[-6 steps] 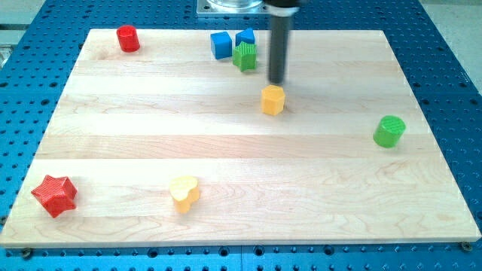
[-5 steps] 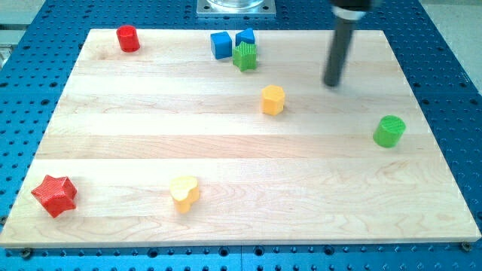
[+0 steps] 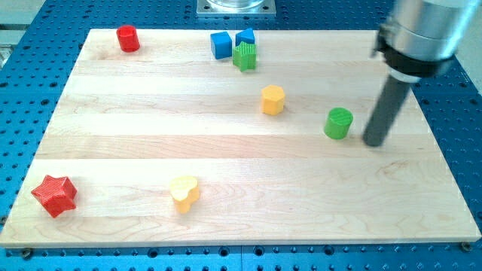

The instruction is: Move the green circle to the right of the green star

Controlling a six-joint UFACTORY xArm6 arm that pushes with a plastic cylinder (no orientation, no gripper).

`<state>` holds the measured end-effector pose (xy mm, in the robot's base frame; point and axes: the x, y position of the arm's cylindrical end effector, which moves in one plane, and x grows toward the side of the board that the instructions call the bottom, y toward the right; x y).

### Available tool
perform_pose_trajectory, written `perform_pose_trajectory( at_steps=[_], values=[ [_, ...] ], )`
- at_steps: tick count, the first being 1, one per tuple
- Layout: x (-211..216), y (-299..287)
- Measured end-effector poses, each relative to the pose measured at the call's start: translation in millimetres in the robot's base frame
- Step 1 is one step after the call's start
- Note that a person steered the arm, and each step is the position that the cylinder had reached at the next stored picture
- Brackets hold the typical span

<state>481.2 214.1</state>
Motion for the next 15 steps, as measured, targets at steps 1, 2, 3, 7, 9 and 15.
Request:
perform_pose_trajectory(
  at_steps=[1, 2, 3, 7, 9, 15],
  values=[
    [-24.3, -79.8],
    [-94.3, -152.7],
    [-106.5, -165.9],
    [-156.3, -135.3],
    [-163.7, -169.8],
    [-125.0, -173.9]
  ],
)
